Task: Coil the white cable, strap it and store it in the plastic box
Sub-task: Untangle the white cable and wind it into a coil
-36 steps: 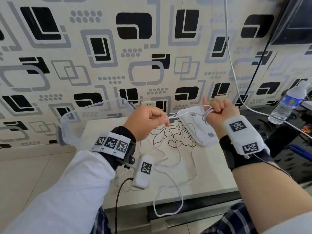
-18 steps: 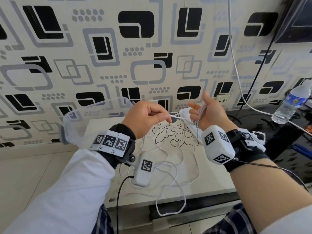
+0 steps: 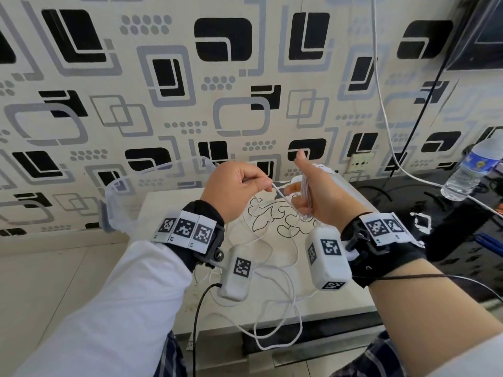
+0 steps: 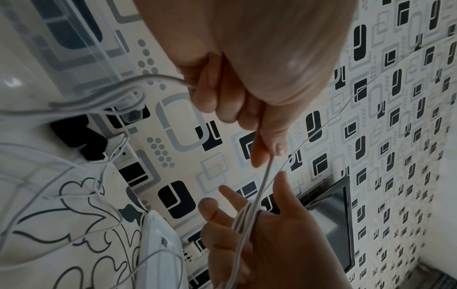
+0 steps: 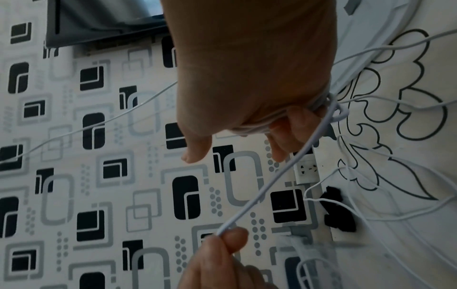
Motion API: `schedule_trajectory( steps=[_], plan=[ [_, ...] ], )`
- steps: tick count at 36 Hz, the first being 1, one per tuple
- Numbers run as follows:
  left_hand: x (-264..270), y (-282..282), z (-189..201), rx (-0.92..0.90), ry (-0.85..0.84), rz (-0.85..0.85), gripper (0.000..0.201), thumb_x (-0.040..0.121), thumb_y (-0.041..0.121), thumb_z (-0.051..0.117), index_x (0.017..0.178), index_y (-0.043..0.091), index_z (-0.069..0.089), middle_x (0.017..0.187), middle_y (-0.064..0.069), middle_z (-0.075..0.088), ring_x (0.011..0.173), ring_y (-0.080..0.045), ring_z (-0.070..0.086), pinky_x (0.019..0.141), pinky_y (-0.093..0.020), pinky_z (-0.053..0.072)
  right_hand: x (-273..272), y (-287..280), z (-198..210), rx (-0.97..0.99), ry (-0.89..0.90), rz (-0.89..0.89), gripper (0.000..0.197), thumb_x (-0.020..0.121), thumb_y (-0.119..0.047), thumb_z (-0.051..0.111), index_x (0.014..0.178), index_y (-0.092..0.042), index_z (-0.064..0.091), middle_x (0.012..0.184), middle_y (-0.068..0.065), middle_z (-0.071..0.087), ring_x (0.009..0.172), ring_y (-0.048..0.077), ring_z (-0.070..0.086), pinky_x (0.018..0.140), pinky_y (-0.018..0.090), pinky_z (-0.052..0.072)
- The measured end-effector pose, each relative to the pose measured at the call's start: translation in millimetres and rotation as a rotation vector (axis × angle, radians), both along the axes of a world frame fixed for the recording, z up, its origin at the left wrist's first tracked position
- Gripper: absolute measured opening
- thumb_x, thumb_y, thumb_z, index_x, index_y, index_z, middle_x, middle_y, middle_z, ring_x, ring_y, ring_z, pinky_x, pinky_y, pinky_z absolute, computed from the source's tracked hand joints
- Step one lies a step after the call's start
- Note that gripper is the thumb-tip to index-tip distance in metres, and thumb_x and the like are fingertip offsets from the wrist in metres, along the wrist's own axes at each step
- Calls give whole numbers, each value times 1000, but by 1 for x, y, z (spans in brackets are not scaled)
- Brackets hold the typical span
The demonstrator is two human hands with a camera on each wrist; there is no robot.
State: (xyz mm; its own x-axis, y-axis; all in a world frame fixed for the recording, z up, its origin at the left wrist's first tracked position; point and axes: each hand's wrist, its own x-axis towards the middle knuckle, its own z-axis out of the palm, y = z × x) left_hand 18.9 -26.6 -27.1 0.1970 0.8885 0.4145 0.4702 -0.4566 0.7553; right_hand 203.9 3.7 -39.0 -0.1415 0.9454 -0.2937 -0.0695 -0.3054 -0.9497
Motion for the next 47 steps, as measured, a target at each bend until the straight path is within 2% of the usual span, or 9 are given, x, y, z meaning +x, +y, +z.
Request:
schedule_trajectory(
  steps=[10, 14, 20, 23, 29, 31, 34, 42, 47],
  plan=[
    [3, 2, -3, -10, -10, -10, 15, 88, 15, 68, 78, 11, 77, 76, 6, 73, 76, -2, 66, 73, -9, 47, -1, -2, -7, -63, 16, 347, 91, 68, -83, 39, 146, -39, 25, 89, 21, 64, 63, 26, 55, 49, 26, 39],
    [4, 1, -4, -24, -25, -5, 14, 88, 15, 68, 78, 12, 76, 73, 10, 71, 72, 3, 64, 72, -11, 47, -3, -4, -6, -90, 84, 537, 81, 71, -83, 41, 135, -34, 48, 99, 31, 62, 63, 27, 52, 47, 26, 37],
    [3, 5, -6, -69, -83, 31, 14, 86, 19, 71, 74, 14, 75, 71, -2, 71, 67, -6, 64, 70, -18, 49, -10, -11, -2, 9, 1, 706, 56, 74, -47, 68, 110, -6, 52, 67, 21, 64, 42, 20, 46, 42, 24, 33],
    [2, 6, -8, -64, -66, 64, 14, 88, 18, 69, 76, 15, 75, 74, 0, 72, 71, -4, 66, 72, -16, 50, -13, -15, -3, 65, -57, 708, 32, 87, -20, 57, 112, 0, 57, 45, 9, 51, 37, 17, 40, 45, 25, 32],
    [1, 9, -7, -24, -56, 74, 16, 88, 17, 68, 74, 14, 75, 67, 13, 66, 66, 6, 60, 64, -4, 41, -16, -15, -8, 3, -119, 732, 33, 98, 0, 38, 125, 5, 55, 40, -3, 30, 41, 14, 28, 80, 36, 43],
    [1, 10, -9, -31, -47, 66, 16, 88, 18, 69, 75, 13, 75, 70, 10, 68, 68, 4, 61, 65, -6, 42, -16, -15, -7, -34, -112, 746, 34, 98, -2, 38, 126, 2, 55, 44, -3, 29, 42, 14, 26, 66, 32, 46],
    [1, 9, -10, -45, -52, 68, 17, 89, 18, 68, 74, 14, 74, 70, 12, 67, 67, 6, 61, 64, -5, 42, -15, -15, -5, -102, -88, 736, 35, 99, -4, 36, 131, 0, 51, 45, -6, 25, 40, 9, 20, 46, 22, 22],
    [-3, 9, -9, -152, -214, -12, 27, 96, 17, 59, 85, -6, 68, 60, -17, 53, 46, -4, 43, 49, -13, 36, -8, -14, 12, -231, 403, 845, 28, 88, -27, 58, 111, -19, 46, 45, -9, 25, 36, 4, 22, 35, 17, 22],
    [-5, 13, -14, -174, -132, -5, 29, 99, 21, 52, 82, 5, 68, 41, 13, 35, 39, -4, 29, 42, -14, 23, 8, -8, 18, -133, 714, 741, 23, 90, -21, 46, 105, -7, 57, 48, -8, 20, 38, 8, 18, 38, 20, 16]
  ],
)
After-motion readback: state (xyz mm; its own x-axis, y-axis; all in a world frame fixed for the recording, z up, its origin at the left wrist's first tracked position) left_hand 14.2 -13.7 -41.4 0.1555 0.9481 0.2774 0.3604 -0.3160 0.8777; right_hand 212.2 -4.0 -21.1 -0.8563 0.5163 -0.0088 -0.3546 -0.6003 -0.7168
